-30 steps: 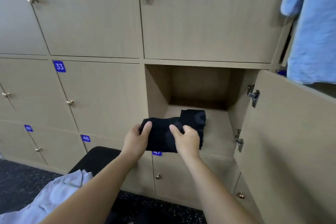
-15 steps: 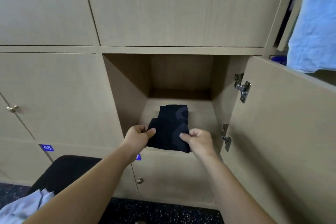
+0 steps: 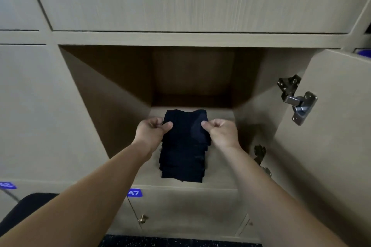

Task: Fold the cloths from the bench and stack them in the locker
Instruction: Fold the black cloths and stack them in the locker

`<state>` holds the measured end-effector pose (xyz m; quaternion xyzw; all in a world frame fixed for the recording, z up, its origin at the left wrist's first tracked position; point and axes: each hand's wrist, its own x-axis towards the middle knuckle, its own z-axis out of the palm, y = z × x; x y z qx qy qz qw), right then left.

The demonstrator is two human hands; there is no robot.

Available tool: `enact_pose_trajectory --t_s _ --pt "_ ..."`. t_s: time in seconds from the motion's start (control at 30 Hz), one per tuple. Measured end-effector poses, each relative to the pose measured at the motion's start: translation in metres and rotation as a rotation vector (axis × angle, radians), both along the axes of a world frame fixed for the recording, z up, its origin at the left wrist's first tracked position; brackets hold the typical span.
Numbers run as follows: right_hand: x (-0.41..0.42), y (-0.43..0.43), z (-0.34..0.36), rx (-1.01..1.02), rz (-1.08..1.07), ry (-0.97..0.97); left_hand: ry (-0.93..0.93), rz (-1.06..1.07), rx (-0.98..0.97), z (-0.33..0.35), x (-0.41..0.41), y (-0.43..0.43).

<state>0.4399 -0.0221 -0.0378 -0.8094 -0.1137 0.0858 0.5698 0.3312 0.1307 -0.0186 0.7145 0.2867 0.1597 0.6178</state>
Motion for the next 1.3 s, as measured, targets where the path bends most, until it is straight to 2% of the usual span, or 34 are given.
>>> enact_pose_trajectory --t_s 0.2,0.5,0.73,0.87,0.97,1.03,1.1,1.13,1.2,1.3 --pt "0.011 0.006 -0.015 0.016 -0.023 -0.017 -0.010 -0.003 0.014 -0.015 0.009 0.006" --pt "0.009 0.006 -0.033 -0.116 -0.069 -0.036 0.042 0.030 0.009 -0.030 0.018 0.006" --pt "0.011 0.008 -0.030 -0.032 -0.059 -0.047 0.004 0.063 0.044 -0.027 0.019 0.007" --pt "0.008 0.010 -0.032 -0.106 -0.068 -0.041 0.105 0.086 0.122 -0.030 0.021 0.010" --pt "0.002 0.007 -0.025 -0.192 -0.104 -0.172 0.139 0.076 0.328 -0.029 0.019 0.005" --pt "-0.003 0.002 -0.019 -0.341 -0.083 -0.424 0.115 0.013 0.655 -0.025 0.017 -0.001" --pt "-0.009 0.002 -0.014 -0.491 0.083 -0.643 0.121 -0.123 0.958 -0.023 0.018 -0.006" --pt "-0.011 0.004 -0.014 -0.558 0.195 -0.690 0.155 -0.216 1.051 -0.023 0.019 -0.009" --pt "-0.012 0.010 -0.020 -0.684 0.365 -0.658 0.287 -0.384 1.183 -0.028 0.023 -0.013" --pt "-0.009 0.013 -0.033 -0.793 0.449 -0.519 0.444 -0.510 1.227 -0.042 0.025 -0.006"
